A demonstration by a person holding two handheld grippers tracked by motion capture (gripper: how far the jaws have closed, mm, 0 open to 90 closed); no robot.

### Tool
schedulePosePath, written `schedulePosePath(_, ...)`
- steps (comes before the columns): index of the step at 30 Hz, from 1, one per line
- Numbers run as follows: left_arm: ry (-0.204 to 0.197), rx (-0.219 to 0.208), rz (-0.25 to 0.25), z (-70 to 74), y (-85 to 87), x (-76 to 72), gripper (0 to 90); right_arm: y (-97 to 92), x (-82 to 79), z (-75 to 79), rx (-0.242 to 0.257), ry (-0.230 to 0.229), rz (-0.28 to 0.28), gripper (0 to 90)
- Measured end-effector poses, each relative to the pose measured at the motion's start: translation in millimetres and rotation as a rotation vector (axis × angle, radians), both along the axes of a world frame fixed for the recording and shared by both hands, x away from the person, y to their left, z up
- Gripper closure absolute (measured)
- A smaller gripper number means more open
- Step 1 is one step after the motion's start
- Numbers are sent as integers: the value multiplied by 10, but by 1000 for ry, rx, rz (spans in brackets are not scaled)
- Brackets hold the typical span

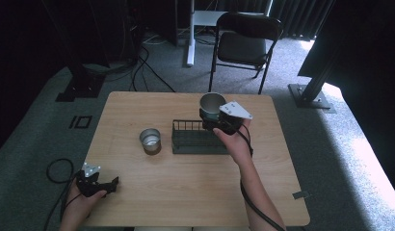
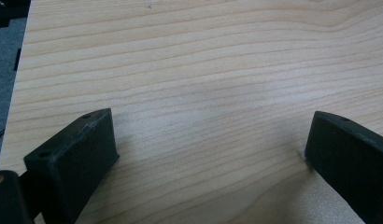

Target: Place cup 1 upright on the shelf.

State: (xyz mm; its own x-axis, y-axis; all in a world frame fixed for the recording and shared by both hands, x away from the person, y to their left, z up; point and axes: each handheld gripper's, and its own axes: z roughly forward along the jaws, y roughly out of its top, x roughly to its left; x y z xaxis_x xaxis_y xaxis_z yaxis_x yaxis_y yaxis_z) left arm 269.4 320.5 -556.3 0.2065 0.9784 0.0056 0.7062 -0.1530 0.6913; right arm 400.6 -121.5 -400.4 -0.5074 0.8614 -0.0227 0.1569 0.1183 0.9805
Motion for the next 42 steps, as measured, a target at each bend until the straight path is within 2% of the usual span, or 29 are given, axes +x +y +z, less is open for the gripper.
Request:
schedulePosePath(1, 0, 0, 0, 0, 0, 0, 28, -22, 10, -29, -18, 5, -15, 143)
schedulePosePath(5, 0, 0, 0, 0, 0, 0, 28, -95, 34, -132, -17, 18, -59, 143)
schedulePosePath(13, 0, 1, 0, 0, 0, 0, 28, -208, 74, -364, -32, 58, -100, 143)
schedulePosePath(19, 0, 1, 0, 0, 0, 0, 28, -243, 85, -536, -16, 99, -112, 143)
schedulePosePath(27, 0, 0, 0, 0, 0, 0, 28, -247, 98, -671, -11, 128, -126, 143)
schedulePosePath(42, 0, 0, 0, 0, 0, 0, 28, -185, 81, -830, -22, 145, -132, 143)
